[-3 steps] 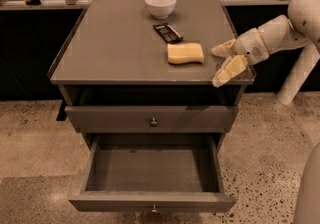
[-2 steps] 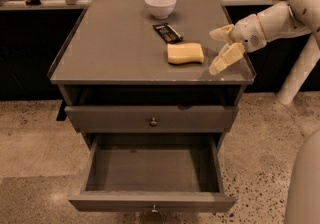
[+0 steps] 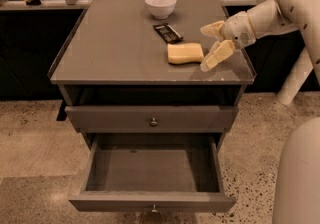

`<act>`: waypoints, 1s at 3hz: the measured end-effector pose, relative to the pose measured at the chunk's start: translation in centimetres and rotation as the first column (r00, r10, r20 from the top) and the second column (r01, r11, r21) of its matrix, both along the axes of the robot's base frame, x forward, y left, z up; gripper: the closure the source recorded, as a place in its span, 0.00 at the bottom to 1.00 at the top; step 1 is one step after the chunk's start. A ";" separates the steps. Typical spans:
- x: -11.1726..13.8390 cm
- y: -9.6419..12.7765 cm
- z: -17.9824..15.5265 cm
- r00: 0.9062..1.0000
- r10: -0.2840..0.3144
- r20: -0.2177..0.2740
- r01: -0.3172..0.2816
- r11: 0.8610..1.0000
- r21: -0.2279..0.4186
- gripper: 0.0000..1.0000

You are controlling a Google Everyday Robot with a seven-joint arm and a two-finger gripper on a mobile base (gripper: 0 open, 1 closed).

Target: Place sponge into middle drawer

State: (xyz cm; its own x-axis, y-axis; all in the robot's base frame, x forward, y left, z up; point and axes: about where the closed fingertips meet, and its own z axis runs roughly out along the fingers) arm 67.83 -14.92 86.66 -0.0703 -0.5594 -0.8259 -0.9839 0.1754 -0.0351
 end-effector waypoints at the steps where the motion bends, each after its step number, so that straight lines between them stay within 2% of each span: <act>1: 0.8 1.4 0.1 1.000 0.014 0.019 -0.015 0.999 0.046 0.00; 2: 1.4 4.0 0.6 0.998 0.046 0.032 -0.049 0.991 0.124 0.00; 3: 1.4 4.0 0.6 0.998 0.046 0.033 -0.049 0.991 0.124 0.00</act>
Offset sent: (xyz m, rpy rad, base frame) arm 0.0181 0.0597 0.0155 0.2140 -0.0476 0.0783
